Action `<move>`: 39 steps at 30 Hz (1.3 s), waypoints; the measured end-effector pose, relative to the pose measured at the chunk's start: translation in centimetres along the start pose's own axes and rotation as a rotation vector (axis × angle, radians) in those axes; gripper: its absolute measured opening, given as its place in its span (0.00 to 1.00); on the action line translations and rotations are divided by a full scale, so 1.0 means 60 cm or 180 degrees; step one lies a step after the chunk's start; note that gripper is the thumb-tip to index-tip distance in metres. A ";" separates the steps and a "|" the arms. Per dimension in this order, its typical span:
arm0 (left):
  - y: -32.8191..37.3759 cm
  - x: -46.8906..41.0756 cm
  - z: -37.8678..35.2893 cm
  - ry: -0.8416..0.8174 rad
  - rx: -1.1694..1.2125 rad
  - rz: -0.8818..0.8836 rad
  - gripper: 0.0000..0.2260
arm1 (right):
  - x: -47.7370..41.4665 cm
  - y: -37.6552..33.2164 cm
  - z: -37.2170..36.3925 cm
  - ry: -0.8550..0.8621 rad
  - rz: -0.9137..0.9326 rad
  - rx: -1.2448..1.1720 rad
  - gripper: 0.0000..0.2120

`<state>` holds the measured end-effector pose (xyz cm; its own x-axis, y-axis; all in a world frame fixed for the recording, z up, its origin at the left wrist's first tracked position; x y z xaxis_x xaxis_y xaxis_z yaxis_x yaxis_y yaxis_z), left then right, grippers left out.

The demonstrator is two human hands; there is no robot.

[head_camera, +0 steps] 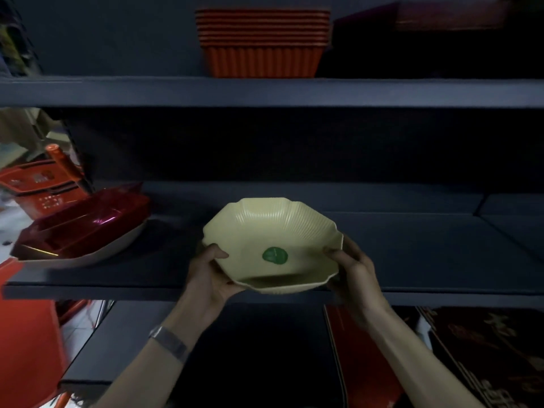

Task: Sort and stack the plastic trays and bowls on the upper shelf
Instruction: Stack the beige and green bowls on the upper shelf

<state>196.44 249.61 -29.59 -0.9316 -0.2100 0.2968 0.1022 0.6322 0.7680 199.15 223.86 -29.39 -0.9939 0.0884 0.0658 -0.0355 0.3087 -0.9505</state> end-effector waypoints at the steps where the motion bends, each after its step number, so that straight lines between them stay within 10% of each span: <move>1: -0.011 0.013 -0.008 -0.0058 -0.0005 0.0030 0.20 | 0.015 -0.002 0.011 -0.0009 -0.0009 0.0022 0.17; 12: -0.057 0.163 -0.094 -0.0782 -0.0541 0.0058 0.27 | 0.171 -0.105 0.159 -0.0084 0.0487 0.0642 0.57; 22: -0.017 0.333 -0.208 -0.2371 -0.1438 -0.0695 0.44 | 0.333 -0.249 0.205 -0.0445 0.1044 0.0467 0.37; 28: 0.001 0.382 -0.256 -0.2672 -0.1451 -0.0980 0.66 | 0.399 -0.327 0.237 -0.0534 0.1508 0.1251 0.69; 39: 0.065 0.397 -0.424 -0.3220 -0.1717 -0.1653 0.64 | 0.407 -0.474 0.273 -0.0260 0.1938 0.1666 0.74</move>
<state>183.55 228.11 -5.08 -0.7301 0.4732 -0.4930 -0.4489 0.2118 0.8681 174.19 201.72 -5.70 -0.8583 0.0225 -0.5127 0.4907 -0.2567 -0.8326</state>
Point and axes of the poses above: each hand's wrist, its own x-axis away from the middle knuckle, its own z-axis out of the back of the hand, y = z × x, the point moved 8 cm from there along -x, towards the middle knuckle, and after that the axes turned 5 degrees about y, right-handed, at the moved point
